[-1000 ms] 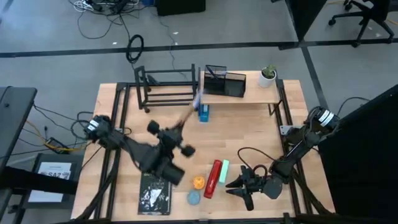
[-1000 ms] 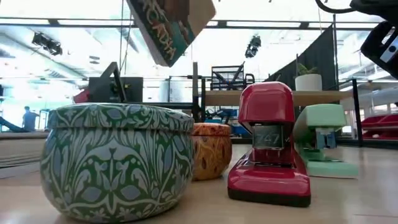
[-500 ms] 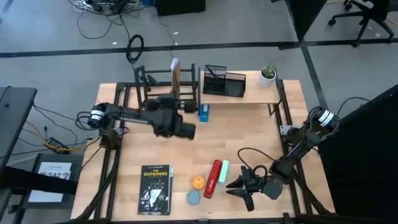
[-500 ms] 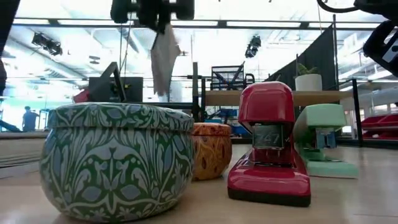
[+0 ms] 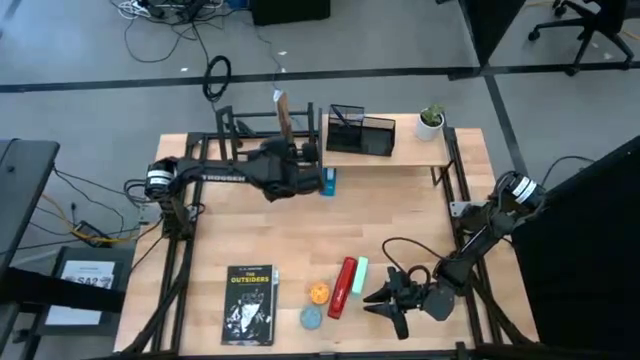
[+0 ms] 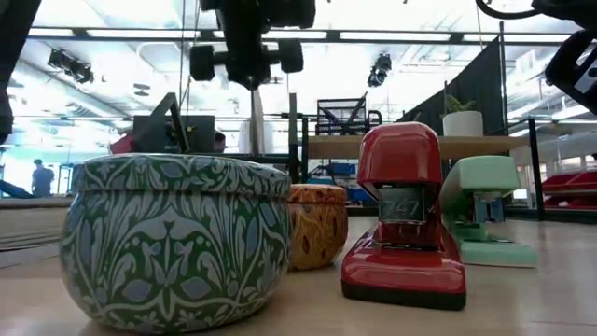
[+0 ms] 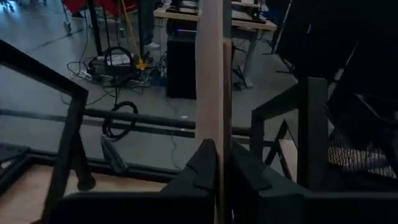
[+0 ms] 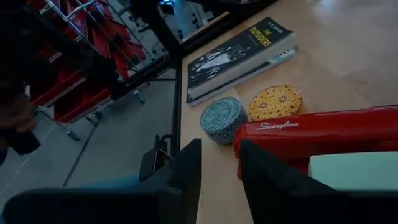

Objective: Stock shelves
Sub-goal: Put the brown book on the book shelf

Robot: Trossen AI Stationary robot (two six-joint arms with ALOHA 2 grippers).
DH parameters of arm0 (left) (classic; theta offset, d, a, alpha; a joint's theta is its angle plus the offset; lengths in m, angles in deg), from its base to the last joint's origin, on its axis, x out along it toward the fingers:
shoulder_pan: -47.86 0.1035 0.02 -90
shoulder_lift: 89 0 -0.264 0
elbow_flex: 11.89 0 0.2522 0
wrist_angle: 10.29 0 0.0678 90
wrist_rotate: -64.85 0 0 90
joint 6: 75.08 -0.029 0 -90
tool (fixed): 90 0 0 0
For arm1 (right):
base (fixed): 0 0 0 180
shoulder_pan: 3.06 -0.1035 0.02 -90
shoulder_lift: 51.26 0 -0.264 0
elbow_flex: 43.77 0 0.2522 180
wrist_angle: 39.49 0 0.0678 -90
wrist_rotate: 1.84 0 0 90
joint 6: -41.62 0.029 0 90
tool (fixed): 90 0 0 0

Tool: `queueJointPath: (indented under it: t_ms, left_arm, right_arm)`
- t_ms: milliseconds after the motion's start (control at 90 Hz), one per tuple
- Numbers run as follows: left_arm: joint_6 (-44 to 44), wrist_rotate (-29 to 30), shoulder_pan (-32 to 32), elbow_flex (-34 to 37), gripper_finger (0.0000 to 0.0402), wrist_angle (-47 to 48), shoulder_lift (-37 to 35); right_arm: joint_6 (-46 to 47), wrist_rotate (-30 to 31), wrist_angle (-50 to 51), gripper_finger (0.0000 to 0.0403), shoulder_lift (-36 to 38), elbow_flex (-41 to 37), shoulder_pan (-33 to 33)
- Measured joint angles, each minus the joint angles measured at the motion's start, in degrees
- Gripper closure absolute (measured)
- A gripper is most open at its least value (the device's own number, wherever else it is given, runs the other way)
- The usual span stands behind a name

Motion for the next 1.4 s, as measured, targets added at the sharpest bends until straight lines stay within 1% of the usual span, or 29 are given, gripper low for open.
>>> queueJointPath:
  t_ms: [100,189,278,378,444,533,633,700,811,889,1078,1133,1300,1400]
  left_arm:
    - [-11.3,-2.1,1.8,2.2,0.0401,-11.1,0.0]
    - [-19.2,-4.8,2.8,4.8,0.0401,-21.8,0.0]
    - [-24.0,-6.4,3.3,7.4,0.0401,-30.9,0.0]
    - [-26.9,-7.1,3.9,9.5,0.0401,-36.5,0.0]
    - [-27.3,-7.1,4.3,10.5,0.0401,-38.1,0.0]
    - [-27.1,-6.6,4.5,10.8,0.0401,-38.0,0.0]
    - [-27.5,-3.3,4.0,11.0,0.0401,-38.8,0.0]
    - [-29.9,-0.6,3.7,11.0,0.0401,-41.0,0.1]
    - [-34.4,-0.2,3.8,11.0,0.0401,-43.7,0.1]
    - [-34.9,0.6,4.3,10.9,0.0401,-44.8,1.0]
    - [-34.8,-2.0,5.4,10.9,0.0401,-47.6,4.6]
    - [-34.9,-1.9,5.3,10.8,0.0400,-49.4,5.4]
    - [-34.9,-3.5,4.8,10.9,0.0382,-53.8,5.8]
    - [-39.0,-4.4,4.7,10.9,0.0369,-55.7,5.8]
  right_arm:
    - [0.1,0.0,0.0,0.0322,0.0,0.0,0.0]
    - [0.4,0.0,0.0,0.0322,0.0,0.0,0.0]
    - [0.6,0.0,-0.1,0.0322,0.0,0.0,0.0]
    - [1.2,0.0,0.0,0.0322,0.0,0.0,0.0]
    - [1.3,0.0,0.0,0.0322,0.0,0.0,0.0]
    - [1.6,0.0,0.0,0.0322,0.0,0.0,0.0]
    - [2.0,0.0,0.0,0.0322,0.0,0.0,0.0]
    - [2.1,0.2,0.0,0.0322,0.0,0.0,0.0]
    - [3.3,0.3,0.0,0.0322,0.0,0.0,0.0]
    - [4.3,0.3,0.0,0.0322,0.0,0.0,0.0]
    - [4.5,0.4,0.3,0.0322,0.0,0.0,0.0]
    - [4.5,0.4,0.5,0.0322,0.0,0.0,0.0]
    - [4.9,0.5,0.5,0.0322,0.0,0.0,0.0]
    - [4.9,0.5,0.5,0.0322,0.0,0.0,0.0]
